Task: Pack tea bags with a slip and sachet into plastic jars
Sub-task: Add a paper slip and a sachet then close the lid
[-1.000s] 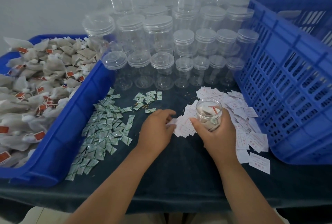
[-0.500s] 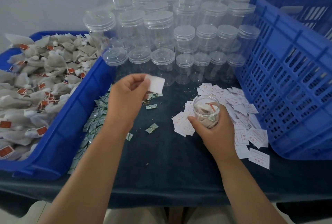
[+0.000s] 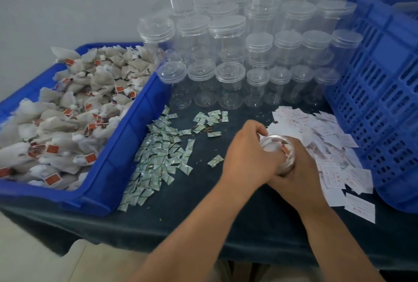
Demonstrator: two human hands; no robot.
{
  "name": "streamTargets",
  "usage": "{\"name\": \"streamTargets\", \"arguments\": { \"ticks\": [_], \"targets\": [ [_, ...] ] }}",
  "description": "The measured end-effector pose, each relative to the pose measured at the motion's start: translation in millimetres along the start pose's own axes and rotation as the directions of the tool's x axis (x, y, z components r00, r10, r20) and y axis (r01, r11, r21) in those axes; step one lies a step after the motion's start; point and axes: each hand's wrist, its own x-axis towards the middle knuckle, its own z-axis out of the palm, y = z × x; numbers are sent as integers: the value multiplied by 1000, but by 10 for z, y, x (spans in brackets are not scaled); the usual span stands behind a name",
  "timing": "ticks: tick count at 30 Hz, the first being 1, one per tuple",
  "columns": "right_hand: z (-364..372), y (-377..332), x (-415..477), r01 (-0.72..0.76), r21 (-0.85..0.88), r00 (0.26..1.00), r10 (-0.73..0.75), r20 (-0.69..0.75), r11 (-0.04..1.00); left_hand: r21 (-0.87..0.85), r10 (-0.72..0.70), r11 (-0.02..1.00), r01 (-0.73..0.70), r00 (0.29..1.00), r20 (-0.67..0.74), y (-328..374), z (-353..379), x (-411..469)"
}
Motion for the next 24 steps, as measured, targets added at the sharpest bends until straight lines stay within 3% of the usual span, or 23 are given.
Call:
{"name": "streamTargets", "arguments": {
  "ticks": [4, 6, 7, 10, 15, 17, 20, 22, 24],
  "targets": [
    [-42, 16, 2, -63, 17, 998, 63, -26, 998, -277, -33, 960, 41, 999, 35, -32, 31, -135],
    [-59, 33, 23, -96, -17, 994, 95, -51, 995, -269, 33, 963, -25, 999, 27, -91, -36, -241],
    [-61, 44, 25, -111, -34, 992, 108, -66, 993, -200, 74, 977, -69, 997, 20, -154, -87, -290],
    [-62, 44, 9, -169, -41, 978, 162, -127, 985, 237, 213, 950, -204, 977, -16, -305, -402, -403],
    [3, 28, 23, -202, -105, 975, 189, -120, 974, 562, 350, 814, -148, 896, -272, -335, -1795, -329],
    [28, 31, 23, -205, -129, 975, 191, -113, 970, 726, 253, 688, 6, 935, -248, -360, -2464, -104],
    [50, 42, 19, -198, -171, 978, 183, -102, 965, 854, -103, 494, 161, 987, -126, -582, -3066, 340],
    [45, 69, 28, -186, -192, 981, 170, -96, 964, 886, -228, 445, 131, 973, -30, -798, -3119, 510],
    [36, 120, 35, -182, -217, 981, 162, -106, 959, 873, -286, 475, 108, 958, 37, -1013, -3041, 551]
  ]
}}
